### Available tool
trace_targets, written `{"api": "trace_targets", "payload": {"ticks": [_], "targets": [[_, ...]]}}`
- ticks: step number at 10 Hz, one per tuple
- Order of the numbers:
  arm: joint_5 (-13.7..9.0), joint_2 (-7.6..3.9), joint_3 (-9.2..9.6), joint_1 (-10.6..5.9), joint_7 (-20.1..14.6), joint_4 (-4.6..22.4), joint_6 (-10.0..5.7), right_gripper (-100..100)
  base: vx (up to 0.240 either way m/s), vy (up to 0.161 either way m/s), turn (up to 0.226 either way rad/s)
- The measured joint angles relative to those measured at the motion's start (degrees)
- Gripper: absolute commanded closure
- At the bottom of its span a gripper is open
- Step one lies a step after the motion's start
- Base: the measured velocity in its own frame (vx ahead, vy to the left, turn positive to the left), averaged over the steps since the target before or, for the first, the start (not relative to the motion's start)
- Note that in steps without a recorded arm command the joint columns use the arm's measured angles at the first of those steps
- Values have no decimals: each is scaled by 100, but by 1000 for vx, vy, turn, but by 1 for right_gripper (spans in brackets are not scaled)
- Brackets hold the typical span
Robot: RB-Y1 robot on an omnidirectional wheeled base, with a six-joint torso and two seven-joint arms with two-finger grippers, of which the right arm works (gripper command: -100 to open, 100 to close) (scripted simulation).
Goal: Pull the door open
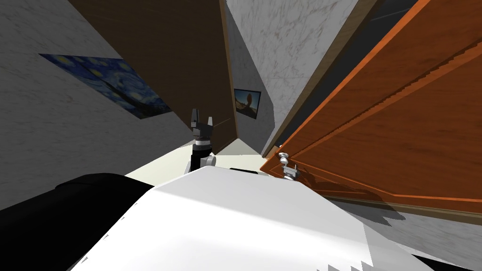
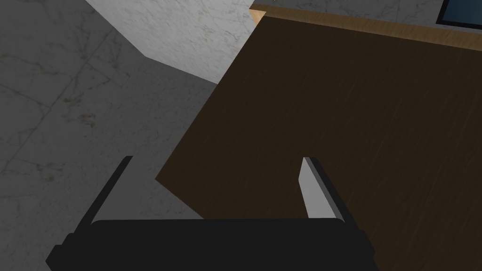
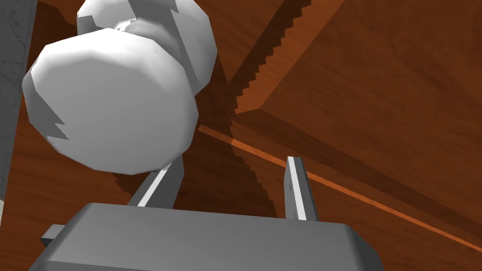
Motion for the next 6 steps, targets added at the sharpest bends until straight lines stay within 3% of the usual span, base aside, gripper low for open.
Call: {"api": "trace_targets", "payload": {"ticks": [3, 4, 6], "targets": [[-73, 40, 39, 112, -75, -175, 80, -100, -17, 0, 23], [-155, -7, 67, 153, -180, -258, 138, -100, -41, -20, 24], [-260, 28, 162, 205, -368, -336, 118, -100, -49, -11, 58]]}}
